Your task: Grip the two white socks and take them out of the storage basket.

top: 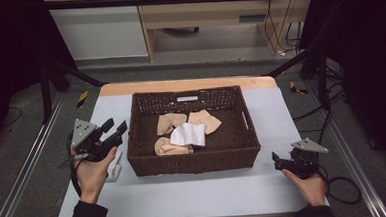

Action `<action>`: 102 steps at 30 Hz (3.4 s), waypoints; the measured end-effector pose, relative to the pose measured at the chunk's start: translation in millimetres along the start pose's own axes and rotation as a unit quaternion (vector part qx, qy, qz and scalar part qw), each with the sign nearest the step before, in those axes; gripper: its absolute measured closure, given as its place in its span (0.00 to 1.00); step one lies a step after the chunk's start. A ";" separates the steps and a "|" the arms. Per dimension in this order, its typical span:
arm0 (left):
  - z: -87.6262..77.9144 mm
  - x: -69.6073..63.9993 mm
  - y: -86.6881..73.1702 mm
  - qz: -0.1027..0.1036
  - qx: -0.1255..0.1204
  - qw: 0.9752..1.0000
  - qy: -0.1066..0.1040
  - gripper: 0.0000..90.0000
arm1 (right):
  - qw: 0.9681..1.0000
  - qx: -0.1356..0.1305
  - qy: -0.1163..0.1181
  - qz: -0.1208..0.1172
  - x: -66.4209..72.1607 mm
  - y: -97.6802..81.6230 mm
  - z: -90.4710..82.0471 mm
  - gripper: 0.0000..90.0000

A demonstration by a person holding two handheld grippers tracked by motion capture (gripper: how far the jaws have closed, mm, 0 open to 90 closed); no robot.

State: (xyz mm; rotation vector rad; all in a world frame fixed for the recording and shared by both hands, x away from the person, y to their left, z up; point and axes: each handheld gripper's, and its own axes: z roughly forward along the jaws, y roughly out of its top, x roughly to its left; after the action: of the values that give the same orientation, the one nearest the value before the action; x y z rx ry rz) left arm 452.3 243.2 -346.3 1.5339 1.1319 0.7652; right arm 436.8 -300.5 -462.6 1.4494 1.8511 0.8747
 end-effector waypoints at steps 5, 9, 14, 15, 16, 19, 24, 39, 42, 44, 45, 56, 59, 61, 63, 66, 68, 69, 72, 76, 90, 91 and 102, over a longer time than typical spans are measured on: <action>12.9 -20.4 16.7 0.005 -0.005 1.000 -0.016 0.58 | 1.000 -0.001 0.001 0.001 -0.6 0.3 0.2 0.12; 25.2 -35.5 27.1 0.010 -0.006 1.000 -0.024 0.59 | 1.000 -0.002 0.002 0.004 -0.6 0.4 -0.3 0.12; 42.7 -52.5 36.0 0.010 -0.004 0.999 -0.035 0.58 | 1.000 -0.003 0.001 0.005 -1.1 0.5 -0.3 0.12; 47.3 -56.1 37.2 0.010 -0.003 0.999 -0.036 0.58 | 1.000 -0.003 0.001 0.004 -1.2 0.5 -0.2 0.12; 50.0 -58.1 37.7 0.010 -0.002 0.999 -0.037 0.58 | 1.000 -0.002 0.001 0.003 -1.1 0.6 -0.1 0.12; 62.1 -66.5 38.8 0.009 0.001 0.999 -0.036 0.57 | 1.000 -0.002 0.001 0.004 -1.1 0.6 0.0 0.12; 80.6 -78.4 37.7 0.014 0.005 0.999 -0.037 0.55 | 1.000 -0.003 0.002 0.005 -1.2 0.6 -0.2 0.12; 139.9 -100.7 16.6 0.023 0.045 0.998 -0.037 0.52 | 1.000 -0.004 0.003 0.011 -1.5 1.0 -0.1 0.12; 150.3 -104.2 10.9 0.027 0.053 0.998 -0.034 0.51 | 1.000 -0.005 0.004 0.010 -1.6 1.1 0.2 0.12; 155.9 -105.7 7.7 0.027 0.056 0.997 -0.037 0.51 | 1.000 -0.005 0.003 0.008 -1.8 1.2 0.5 0.12; 159.4 -106.7 5.4 0.026 0.059 0.997 -0.040 0.51 | 1.000 -0.005 0.004 0.008 -1.7 1.2 0.5 0.12; 184.9 -114.1 -19.9 0.039 0.108 0.992 -0.050 0.51 | 1.000 -0.005 0.004 0.009 -1.6 1.1 0.2 0.12; 183.4 -114.7 -20.2 0.055 0.105 0.992 -0.045 0.51 | 1.000 -0.005 0.004 0.010 -2.1 1.4 0.4 0.12; 184.3 -115.7 -23.4 0.054 0.117 0.990 -0.048 0.51 | 1.000 -0.005 0.004 0.011 -1.9 1.4 0.4 0.12; 184.9 -116.1 -25.4 0.056 0.123 0.990 -0.047 0.50 | 1.000 -0.004 0.004 0.008 -1.5 1.2 0.9 0.12; 186.8 -115.3 -28.2 0.061 0.142 0.987 -0.051 0.50 | 1.000 -0.003 0.003 0.007 -1.7 1.3 1.3 0.12; 188.5 -114.9 -30.8 0.065 0.159 0.984 -0.053 0.49 | 1.000 -0.003 0.002 0.009 -1.7 1.2 0.9 0.12; 189.3 -115.0 -32.2 0.067 0.166 0.983 -0.051 0.48 | 1.000 -0.003 0.002 0.009 -1.7 1.1 0.8 0.12; 191.9 -113.6 -36.6 0.072 0.197 0.977 -0.044 0.47 | 1.000 -0.003 0.003 0.007 -1.4 1.0 0.9 0.12; 194.0 -112.2 -39.7 0.071 0.215 0.973 -0.040 0.46 | 1.000 -0.001 0.002 0.006 -1.1 0.8 1.0 0.12; 197.1 -112.3 -48.5 0.095 0.287 0.952 -0.043 0.73 | 1.000 -0.001 0.004 0.006 -0.8 0.7 0.9 0.12; 196.5 -111.9 -47.8 0.096 0.290 0.951 -0.045 0.77 | 1.000 -0.001 0.004 0.006 -0.7 0.7 1.0 0.12; 184.8 -110.9 -37.8 0.074 0.240 0.965 -0.080 0.96 | 1.000 0.000 0.002 0.005 -1.0 0.5 0.6 0.12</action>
State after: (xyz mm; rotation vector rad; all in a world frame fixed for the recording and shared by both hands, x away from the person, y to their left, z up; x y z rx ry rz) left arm 568.5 73.9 -422.1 2.0653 1.1403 0.4691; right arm 437.7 -301.3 -462.4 1.4583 1.8494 0.8826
